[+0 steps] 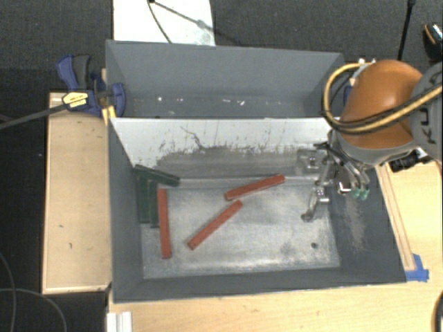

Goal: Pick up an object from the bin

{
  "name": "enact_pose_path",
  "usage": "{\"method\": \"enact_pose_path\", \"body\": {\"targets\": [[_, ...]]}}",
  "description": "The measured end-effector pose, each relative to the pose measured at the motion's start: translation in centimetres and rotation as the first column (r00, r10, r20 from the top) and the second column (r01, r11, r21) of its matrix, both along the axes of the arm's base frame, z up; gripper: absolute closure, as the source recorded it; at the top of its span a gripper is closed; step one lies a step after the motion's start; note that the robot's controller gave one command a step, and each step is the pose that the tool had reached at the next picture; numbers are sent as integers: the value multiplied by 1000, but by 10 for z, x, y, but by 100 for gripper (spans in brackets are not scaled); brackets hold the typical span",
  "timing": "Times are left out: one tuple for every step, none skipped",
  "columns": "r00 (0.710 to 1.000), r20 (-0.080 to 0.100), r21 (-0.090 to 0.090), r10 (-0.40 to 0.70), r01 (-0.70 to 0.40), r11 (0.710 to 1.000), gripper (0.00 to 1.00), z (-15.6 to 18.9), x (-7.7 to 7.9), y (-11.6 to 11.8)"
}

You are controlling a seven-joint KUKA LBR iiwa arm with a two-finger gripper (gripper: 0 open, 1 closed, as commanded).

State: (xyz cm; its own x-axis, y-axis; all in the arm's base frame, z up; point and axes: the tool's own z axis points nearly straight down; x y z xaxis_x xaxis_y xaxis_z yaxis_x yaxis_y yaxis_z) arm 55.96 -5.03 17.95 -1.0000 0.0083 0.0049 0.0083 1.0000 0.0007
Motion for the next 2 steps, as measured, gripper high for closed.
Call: {"method": "enact_pose_path", "body": {"targets": [[994, 3, 1, -111, 111, 994, 0, -37, 18, 23], [999, 1, 1, -44, 44, 999, 0, -102, 28, 47]]}}
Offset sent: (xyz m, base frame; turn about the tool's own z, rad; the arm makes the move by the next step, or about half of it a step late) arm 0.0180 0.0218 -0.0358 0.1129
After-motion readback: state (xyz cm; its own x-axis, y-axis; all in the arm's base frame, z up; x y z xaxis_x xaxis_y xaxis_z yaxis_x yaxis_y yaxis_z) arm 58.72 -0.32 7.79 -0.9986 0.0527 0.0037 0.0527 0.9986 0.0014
